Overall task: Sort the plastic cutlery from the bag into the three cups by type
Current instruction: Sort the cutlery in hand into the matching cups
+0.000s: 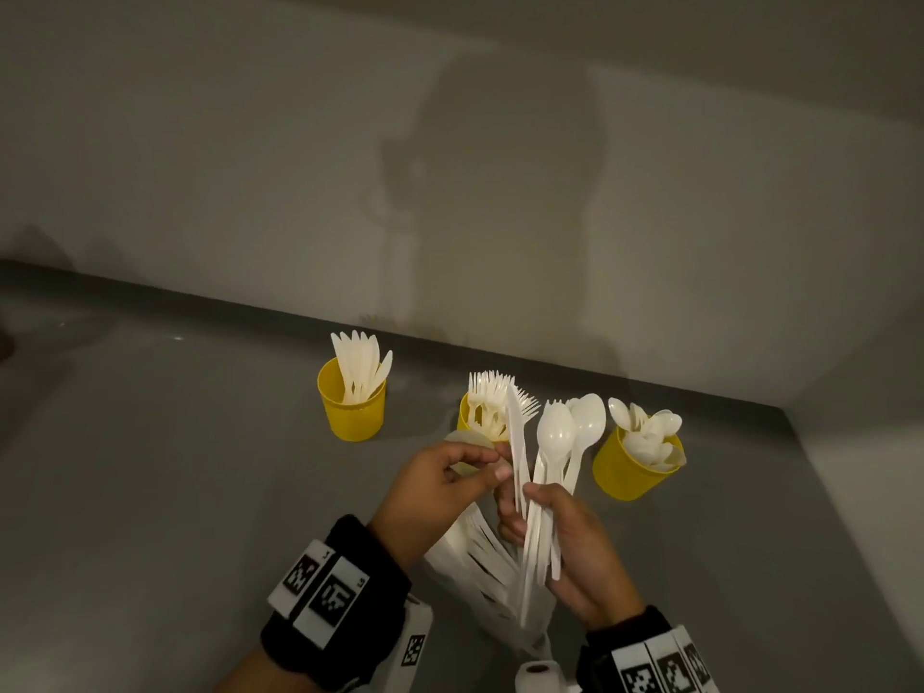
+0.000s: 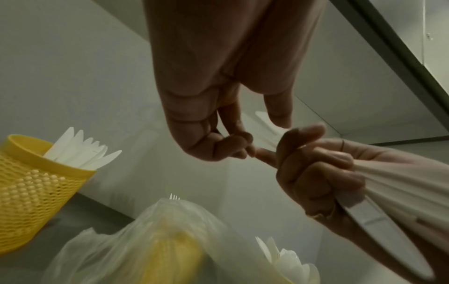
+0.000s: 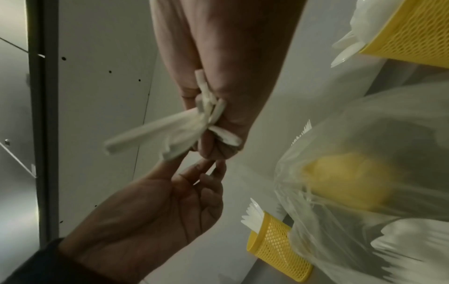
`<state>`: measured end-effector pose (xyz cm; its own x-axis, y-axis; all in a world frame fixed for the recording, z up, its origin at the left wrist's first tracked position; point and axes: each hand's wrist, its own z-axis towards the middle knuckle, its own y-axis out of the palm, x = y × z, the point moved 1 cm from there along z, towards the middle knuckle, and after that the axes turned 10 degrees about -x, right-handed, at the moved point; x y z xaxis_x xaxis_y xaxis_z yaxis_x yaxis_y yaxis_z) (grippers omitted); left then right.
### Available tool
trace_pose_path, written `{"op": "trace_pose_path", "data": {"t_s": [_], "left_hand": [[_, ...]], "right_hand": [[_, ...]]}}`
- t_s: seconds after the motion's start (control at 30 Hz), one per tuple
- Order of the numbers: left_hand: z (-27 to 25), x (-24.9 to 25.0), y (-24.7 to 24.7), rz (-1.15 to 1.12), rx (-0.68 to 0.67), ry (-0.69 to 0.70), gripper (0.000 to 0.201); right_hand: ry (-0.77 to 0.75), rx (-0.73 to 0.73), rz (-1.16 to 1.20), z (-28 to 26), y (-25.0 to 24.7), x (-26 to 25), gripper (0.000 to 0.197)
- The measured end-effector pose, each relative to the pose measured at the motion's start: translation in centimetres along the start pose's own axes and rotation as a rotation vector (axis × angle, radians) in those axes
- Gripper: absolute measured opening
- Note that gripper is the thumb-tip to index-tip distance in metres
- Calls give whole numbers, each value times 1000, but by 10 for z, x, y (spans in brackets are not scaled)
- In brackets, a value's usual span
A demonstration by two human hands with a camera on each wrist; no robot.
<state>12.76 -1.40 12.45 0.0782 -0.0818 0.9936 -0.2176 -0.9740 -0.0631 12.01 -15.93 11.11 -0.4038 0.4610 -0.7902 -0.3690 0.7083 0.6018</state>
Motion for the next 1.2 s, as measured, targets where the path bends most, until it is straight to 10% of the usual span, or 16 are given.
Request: {"op": "trace_pose_path", "data": {"t_s": [0.4,0.77,1.2], "left_hand": [[-2,-7,-19,-218,-12,-61,14],[51,-5,-146,-228,668,7,7],[72,-45,-147,39,655,-142,44]], "right_hand": [[42,17,-218,17,21,7,35],[0,237,-215,24,0,10,32],[-28,461,-881,22,6,-1,10]]}}
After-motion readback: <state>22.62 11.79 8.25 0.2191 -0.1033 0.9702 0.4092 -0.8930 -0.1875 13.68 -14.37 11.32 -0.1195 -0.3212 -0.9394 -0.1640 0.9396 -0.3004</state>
